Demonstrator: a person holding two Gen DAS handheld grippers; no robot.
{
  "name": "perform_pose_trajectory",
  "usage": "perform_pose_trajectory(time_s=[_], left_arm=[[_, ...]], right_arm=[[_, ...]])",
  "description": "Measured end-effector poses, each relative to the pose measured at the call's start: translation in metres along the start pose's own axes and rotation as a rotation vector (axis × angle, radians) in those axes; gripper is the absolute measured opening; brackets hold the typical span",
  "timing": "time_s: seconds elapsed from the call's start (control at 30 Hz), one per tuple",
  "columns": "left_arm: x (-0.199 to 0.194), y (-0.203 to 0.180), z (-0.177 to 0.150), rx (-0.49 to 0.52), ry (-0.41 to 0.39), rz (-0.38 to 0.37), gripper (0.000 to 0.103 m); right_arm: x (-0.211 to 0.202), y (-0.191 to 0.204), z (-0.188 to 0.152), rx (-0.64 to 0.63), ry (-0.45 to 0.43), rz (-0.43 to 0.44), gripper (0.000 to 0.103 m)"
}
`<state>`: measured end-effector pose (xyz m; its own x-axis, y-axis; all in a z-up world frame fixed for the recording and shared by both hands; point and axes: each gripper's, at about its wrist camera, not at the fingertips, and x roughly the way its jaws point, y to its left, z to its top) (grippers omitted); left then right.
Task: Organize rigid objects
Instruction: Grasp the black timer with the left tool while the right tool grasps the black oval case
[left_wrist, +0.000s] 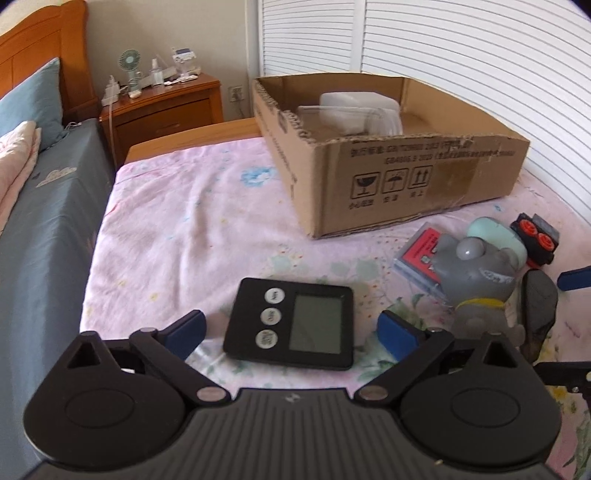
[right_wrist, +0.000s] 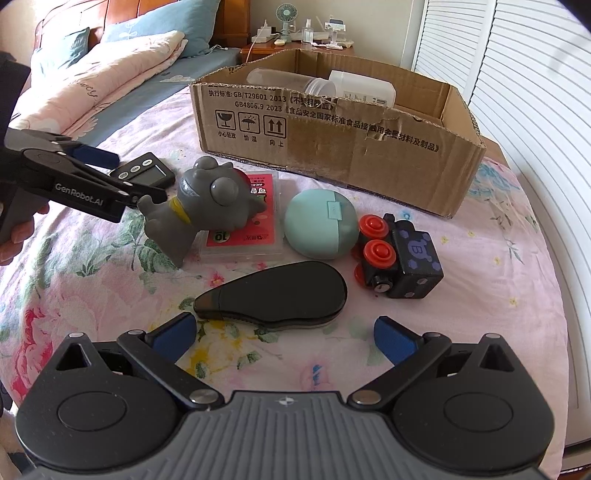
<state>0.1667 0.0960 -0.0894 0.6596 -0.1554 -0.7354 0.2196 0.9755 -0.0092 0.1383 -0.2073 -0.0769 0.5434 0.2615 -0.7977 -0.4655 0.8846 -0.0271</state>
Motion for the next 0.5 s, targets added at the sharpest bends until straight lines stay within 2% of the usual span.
perform_pose_trajectory(time_s=[0.07, 0.17, 0.5], left_arm=[[-0.001, -0.001, 0.001, 0.001, -0.004, -0.012, 0.082], [-0.003, -0.001, 0.002, 0.006, -0.008, -0.018, 0.070], [-0.012, -0.002, -0.004, 0.007, 0.004, -0.025, 0.070]], right_arm=[[0.000, 0.000, 0.000, -0.005, -0.003, 0.005, 0.103], [0.002, 0.000, 0.001, -0.014, -0.012, 0.013, 0.103], [0.010, 0.004, 0.012, -0.069, -0.033, 0.056, 0.103]])
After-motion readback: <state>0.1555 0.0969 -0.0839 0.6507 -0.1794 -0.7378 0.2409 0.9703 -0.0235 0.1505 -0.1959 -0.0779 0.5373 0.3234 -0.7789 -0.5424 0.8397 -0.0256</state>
